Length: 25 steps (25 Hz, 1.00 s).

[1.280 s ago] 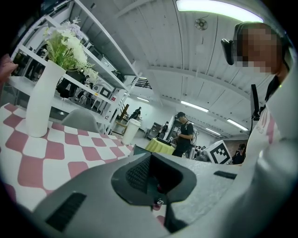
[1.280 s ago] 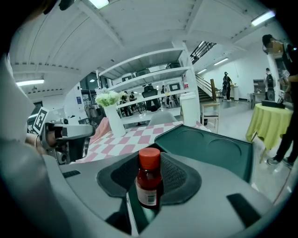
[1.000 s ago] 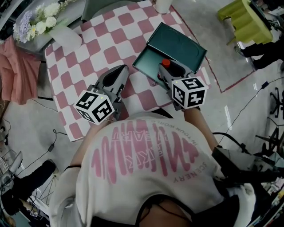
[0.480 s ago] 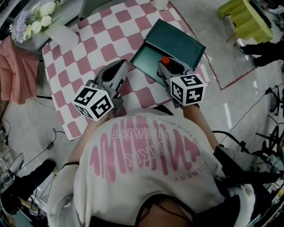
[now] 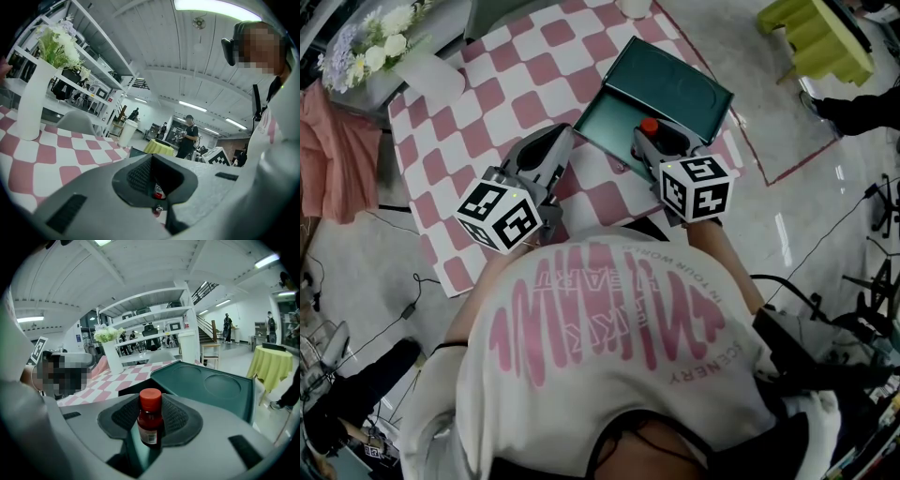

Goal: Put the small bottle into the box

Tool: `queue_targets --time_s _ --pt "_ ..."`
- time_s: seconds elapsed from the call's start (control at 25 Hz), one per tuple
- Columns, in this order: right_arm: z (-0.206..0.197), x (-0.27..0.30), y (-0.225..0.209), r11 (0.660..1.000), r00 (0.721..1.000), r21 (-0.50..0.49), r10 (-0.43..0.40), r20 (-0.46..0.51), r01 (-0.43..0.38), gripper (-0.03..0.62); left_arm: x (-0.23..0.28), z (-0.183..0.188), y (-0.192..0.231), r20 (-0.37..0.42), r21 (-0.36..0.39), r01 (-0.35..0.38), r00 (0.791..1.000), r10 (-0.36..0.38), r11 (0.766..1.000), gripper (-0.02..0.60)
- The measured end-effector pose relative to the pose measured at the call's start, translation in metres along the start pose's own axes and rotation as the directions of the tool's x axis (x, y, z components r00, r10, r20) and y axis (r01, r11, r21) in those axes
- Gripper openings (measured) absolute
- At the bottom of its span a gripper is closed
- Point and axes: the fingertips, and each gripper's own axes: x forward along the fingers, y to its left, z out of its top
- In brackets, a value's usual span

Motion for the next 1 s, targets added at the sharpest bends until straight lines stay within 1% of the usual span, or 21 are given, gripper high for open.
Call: queue_targets --time_s 0.4,1.0 --pt "-0.0032 -0.0029 0.0006 1.000 1.000 0.000 -0.023 -0.008 0.023 0.144 0.0005 -0.0046 -0.0030 -0.012 -0.011 0.018 1.000 -0.018 1.000 0.008" --pt "-0.0067 -0.0046 0.0041 0.999 0.999 -0.005 -0.034 -0.021 0.034 0.144 -0.0089 -0.0076 -0.0004 -0.001 -0.027 0.010 1.000 -0.010 1.000 0.008"
